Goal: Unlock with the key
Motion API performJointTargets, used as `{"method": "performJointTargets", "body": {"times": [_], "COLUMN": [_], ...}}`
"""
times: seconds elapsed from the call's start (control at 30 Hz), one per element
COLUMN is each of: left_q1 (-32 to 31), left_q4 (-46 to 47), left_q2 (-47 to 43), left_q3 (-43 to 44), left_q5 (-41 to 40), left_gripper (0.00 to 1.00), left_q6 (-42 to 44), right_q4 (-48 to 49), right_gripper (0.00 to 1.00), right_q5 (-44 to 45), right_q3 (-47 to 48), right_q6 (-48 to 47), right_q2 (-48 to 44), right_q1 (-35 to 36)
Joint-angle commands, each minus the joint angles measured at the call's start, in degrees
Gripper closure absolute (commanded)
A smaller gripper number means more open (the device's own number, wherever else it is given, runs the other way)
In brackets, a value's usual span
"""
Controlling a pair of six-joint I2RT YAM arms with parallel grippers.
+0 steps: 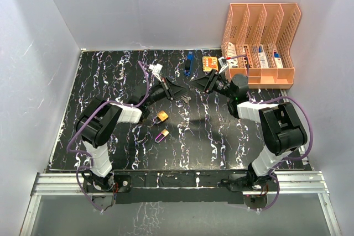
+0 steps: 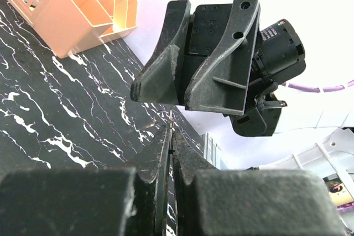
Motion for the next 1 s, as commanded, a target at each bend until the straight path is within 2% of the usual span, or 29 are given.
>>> {"method": "performJointTargets", "body": {"times": [0.0, 0.33, 0.67, 0.73, 0.87, 0.9, 0.97], "left_q1": [-0.2, -0.2, -0.1, -0.2, -0.2, -0.1, -0.1], "left_q4": [3.7, 4.8, 6.5, 6.5, 5.7, 5.3, 4.5], "left_q2": [-1.3, -1.7, -1.0, -0.9, -0.5, -0.5, -1.1], "left_q3": [1.2, 0.6, 0.5, 0.6, 1.1, 1.2, 0.7], "left_q5": [-1.7, -3.5, -3.9, -3.8, -3.4, -3.4, -4.2], "left_gripper": [1.0, 1.0, 1.0, 1.0, 1.0, 0.97, 0.84], "left_q6": [-0.4, -1.0, -2.0, -2.0, -2.2, -2.3, -1.8], "right_q4": [4.8, 6.8, 7.8, 8.0, 8.6, 8.6, 8.5], "right_gripper": [0.66, 0.79, 0.94, 1.0, 1.0, 1.0, 1.0], "right_q5": [-0.9, -1.9, -2.4, -2.5, -2.2, -2.0, -1.3], "right_q3": [-0.4, -0.8, -0.4, -0.3, -0.3, -0.3, -0.4], "right_q6": [0.2, 1.3, 2.4, 2.5, 3.1, 3.1, 3.2], "right_q2": [-0.6, -0.1, 0.7, 0.8, 1.0, 0.9, 0.6], "right_q1": [0.0, 0.1, 0.1, 0.1, 0.1, 0.1, 0.1]}}
